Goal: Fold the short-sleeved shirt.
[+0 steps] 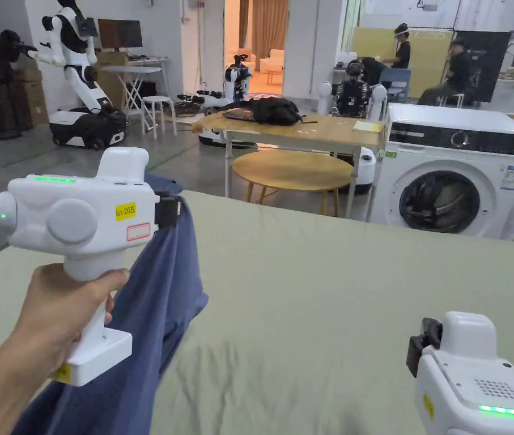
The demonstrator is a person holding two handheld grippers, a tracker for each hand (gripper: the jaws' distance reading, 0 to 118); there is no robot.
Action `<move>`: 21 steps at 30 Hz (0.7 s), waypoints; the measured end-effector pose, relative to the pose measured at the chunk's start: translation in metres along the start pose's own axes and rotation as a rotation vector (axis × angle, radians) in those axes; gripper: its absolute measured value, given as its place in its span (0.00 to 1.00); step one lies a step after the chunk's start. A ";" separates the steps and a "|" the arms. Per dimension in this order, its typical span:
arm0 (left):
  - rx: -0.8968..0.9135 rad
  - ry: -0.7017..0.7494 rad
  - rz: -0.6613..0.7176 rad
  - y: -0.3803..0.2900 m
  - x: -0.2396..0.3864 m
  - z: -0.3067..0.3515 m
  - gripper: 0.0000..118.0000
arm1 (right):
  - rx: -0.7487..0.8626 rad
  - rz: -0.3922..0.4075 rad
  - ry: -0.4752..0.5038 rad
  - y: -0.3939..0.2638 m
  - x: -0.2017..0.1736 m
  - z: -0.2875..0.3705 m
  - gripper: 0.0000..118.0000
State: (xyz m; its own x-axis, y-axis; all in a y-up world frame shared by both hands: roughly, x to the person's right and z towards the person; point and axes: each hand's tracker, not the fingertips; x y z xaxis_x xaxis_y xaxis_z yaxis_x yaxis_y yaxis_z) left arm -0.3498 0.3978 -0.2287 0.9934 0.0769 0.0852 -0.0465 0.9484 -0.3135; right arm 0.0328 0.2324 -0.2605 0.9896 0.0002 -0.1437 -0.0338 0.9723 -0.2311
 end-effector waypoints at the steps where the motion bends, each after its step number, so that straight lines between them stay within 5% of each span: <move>1: 0.012 -0.030 -0.018 0.006 0.015 -0.006 0.00 | 0.003 -0.002 -0.009 0.001 0.006 0.002 0.00; 9: -0.027 -0.280 -0.108 0.012 0.143 -0.072 0.00 | 0.036 -0.035 -0.113 0.007 0.062 0.027 0.00; 21: -0.198 -0.596 -0.136 -0.083 0.287 -0.127 0.00 | 0.020 -0.033 -0.271 -0.009 0.137 0.064 0.00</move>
State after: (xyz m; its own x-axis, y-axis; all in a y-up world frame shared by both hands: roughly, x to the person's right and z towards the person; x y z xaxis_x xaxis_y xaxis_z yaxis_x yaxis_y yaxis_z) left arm -0.0475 0.3019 -0.2981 0.7579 0.1717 0.6294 0.1522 0.8916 -0.4266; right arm 0.1776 0.2391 -0.2164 0.9915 0.0279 0.1267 -0.0004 0.9773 -0.2116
